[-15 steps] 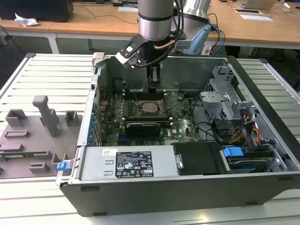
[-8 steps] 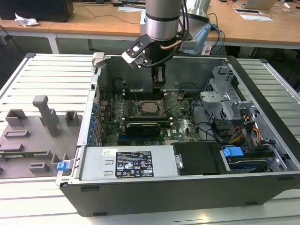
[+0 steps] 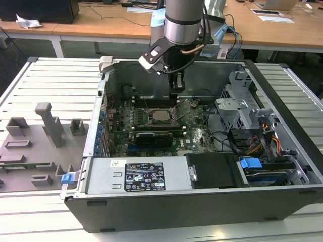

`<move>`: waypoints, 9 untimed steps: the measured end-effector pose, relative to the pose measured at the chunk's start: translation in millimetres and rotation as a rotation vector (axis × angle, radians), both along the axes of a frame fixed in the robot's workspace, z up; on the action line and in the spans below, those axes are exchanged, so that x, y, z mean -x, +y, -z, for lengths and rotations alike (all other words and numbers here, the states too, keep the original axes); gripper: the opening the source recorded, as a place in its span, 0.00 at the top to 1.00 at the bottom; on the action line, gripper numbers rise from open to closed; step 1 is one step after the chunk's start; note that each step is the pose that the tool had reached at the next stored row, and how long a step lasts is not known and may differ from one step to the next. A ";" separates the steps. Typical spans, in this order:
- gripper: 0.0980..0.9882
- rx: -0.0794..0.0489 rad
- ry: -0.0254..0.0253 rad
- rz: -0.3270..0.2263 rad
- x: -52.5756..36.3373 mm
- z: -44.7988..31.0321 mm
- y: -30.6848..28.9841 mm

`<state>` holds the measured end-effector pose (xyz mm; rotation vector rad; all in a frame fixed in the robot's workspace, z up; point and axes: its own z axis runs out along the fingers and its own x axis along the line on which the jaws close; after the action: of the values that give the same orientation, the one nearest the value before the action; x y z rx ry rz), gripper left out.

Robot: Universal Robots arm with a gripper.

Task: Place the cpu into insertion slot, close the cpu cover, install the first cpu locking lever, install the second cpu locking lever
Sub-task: 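Close the cpu cover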

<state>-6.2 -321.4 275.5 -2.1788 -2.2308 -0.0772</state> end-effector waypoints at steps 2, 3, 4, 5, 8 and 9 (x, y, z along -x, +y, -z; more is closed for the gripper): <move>0.99 0.000 0.0001 -0.008 -7.0 0.1 0.1; 0.99 0.000 0.0002 -0.008 -8.2 0.3 0.1; 0.99 0.000 0.0002 -0.008 -9.9 0.5 0.1; 0.99 0.000 0.0002 -0.008 -13.3 0.7 0.1; 0.99 0.000 0.0001 -0.026 -19.3 1.1 0.1; 0.99 0.000 0.0001 -0.059 -25.2 1.4 0.1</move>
<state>19.0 -321.3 274.1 -2.1105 -2.2931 -0.0764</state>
